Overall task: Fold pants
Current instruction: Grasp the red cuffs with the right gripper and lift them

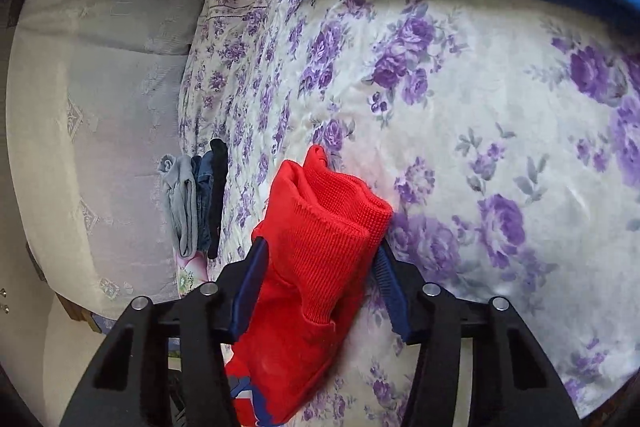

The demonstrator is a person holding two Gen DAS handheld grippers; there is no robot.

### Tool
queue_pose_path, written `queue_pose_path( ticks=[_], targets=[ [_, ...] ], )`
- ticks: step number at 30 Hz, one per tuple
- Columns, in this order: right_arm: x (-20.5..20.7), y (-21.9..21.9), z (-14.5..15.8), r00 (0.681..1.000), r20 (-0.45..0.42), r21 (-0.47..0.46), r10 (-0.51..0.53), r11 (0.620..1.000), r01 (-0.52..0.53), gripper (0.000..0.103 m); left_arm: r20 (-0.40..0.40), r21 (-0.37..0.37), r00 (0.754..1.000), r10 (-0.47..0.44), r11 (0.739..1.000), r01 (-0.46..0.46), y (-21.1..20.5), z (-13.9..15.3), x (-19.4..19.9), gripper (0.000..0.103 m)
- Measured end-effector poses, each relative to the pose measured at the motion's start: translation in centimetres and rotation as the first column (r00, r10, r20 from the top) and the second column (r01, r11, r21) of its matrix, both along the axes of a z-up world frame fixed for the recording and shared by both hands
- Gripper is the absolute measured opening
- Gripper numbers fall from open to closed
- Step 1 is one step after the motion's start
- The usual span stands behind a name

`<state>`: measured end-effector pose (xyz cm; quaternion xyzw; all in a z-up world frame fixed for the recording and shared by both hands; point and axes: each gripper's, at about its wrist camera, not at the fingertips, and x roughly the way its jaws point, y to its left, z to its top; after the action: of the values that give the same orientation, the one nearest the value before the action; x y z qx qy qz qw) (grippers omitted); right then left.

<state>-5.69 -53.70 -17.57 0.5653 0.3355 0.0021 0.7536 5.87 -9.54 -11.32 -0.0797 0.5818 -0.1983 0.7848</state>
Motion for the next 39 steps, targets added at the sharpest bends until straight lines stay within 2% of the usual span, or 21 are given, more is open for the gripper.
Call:
queue_pose_path(
  ticks=[2,4,5,6,8,10,13,17,19,22,23,24,27,30,31,34,35,36,37,39],
  targets=[
    [0.6,0.3,0.0,1.000,0.014,-0.009,0.008,1.000,-0.008,0.050,0.001,-0.003,1.000,0.001,1.000,-0.001,0.1,0.1,-0.1,0.094],
    [0.6,0.5,0.4,0.999,0.033,-0.015,0.013,1.000,-0.012,0.039,0.008,-0.006,1.000,0.007,1.000,-0.007,0.2,0.4,-0.3,0.094],
    [0.3,0.4,0.6,0.999,0.047,-0.017,0.007,1.000,-0.006,0.029,0.012,-0.007,1.000,0.008,1.000,-0.008,0.3,0.6,-0.3,0.094],
    [0.1,0.4,0.9,0.998,0.062,-0.020,0.007,1.000,-0.006,0.025,0.016,-0.004,1.000,0.009,1.000,-0.009,0.3,0.7,-0.3,0.094],
    [0.0,0.7,1.7,0.996,0.081,-0.064,0.025,0.998,-0.020,0.023,0.020,0.006,1.000,0.015,1.000,-0.015,0.3,0.8,-0.1,0.094],
    [0.4,0.9,1.8,0.997,0.057,-0.112,0.054,0.993,-0.047,0.023,0.030,0.049,0.999,0.034,0.998,-0.035,0.2,0.6,0.2,0.094],
    [0.3,0.2,0.2,0.999,0.008,-0.057,0.031,0.998,-0.030,0.023,0.045,0.133,0.995,0.083,0.987,-0.089,0.4,0.2,1.3,0.094],
    [0.2,0.1,-0.1,0.999,0.001,-0.054,0.045,0.998,-0.045,0.023,0.036,0.173,0.989,0.147,0.973,-0.151,1.3,-0.8,3.0,0.094],
    [0.2,0.0,-0.2,0.999,-0.002,-0.042,0.046,0.998,-0.046,0.023,0.018,0.212,0.991,0.131,0.968,-0.132,1.0,-2.0,3.5,0.095],
    [0.1,0.1,-0.3,0.999,-0.005,-0.044,0.044,0.998,-0.044,0.023,0.062,0.291,0.993,0.096,0.951,-0.110,-0.1,-2.4,3.3,0.097],
    [0.1,0.1,-0.2,0.999,-0.005,-0.042,0.044,0.998,-0.045,0.023,0.067,0.297,0.993,0.093,0.949,-0.109,-0.3,-2.3,3.2,0.097],
    [0.1,0.1,-0.3,0.999,-0.005,-0.039,0.044,0.998,-0.044,0.023,0.067,0.280,0.993,0.092,0.954,-0.108,-0.3,-2.0,3.2,0.097],
    [0.1,0.1,-0.3,0.999,-0.009,-0.035,0.044,0.998,-0.044,0.023,0.090,0.156,0.990,0.105,0.981,-0.118,0.2,-0.5,2.6,0.097],
    [0.2,0.1,-0.3,0.999,-0.012,-0.027,0.041,0.999,-0.041,0.023,0.156,0.117,0.981,0.113,0.984,-0.132,0.7,1.1,2.1,0.097],
    [0.2,0.1,-0.3,0.999,-0.012,-0.027,0.040,0.999,-0.041,0.023,0.155,0.110,0.980,0.124,0.984,-0.142,0.8,1.2,2.2,0.097],
    [0.2,0.1,-0.4,0.999,-0.014,-0.022,0.044,0.999,-0.044,0.023,0.054,0.054,0.980,0.191,0.980,-0.193,3.1,-0.6,3.7,0.097],
    [0.2,0.0,-0.4,0.999,-0.014,-0.018,0.045,0.999,-0.045,0.023,0.007,0.054,0.980,0.199,0.978,-0.200,3.5,-1.7,4.2,0.097],
    [0.2,0.0,-0.4,0.999,-0.016,-0.016,0.047,0.999,-0.047,0.023,0.011,0.043,0.981,0.195,0.980,-0.195,3.7,-2.2,4.4,0.097],
    [0.2,0.1,-0.4,0.999,-0.017,-0.017,0.047,0.999,-0.048,0.023,0.037,0.057,0.981,0.190,0.980,-0.192,3.5,-1.9,4.2,0.097],
    [0.2,0.0,-0.5,0.999,-0.019,-0.012,0.044,0.999,-0.044,0.024,0.034,0.108,0.984,0.176,0.978,-0.178,2.7,-1.9,4.2,0.097]
  ],
)
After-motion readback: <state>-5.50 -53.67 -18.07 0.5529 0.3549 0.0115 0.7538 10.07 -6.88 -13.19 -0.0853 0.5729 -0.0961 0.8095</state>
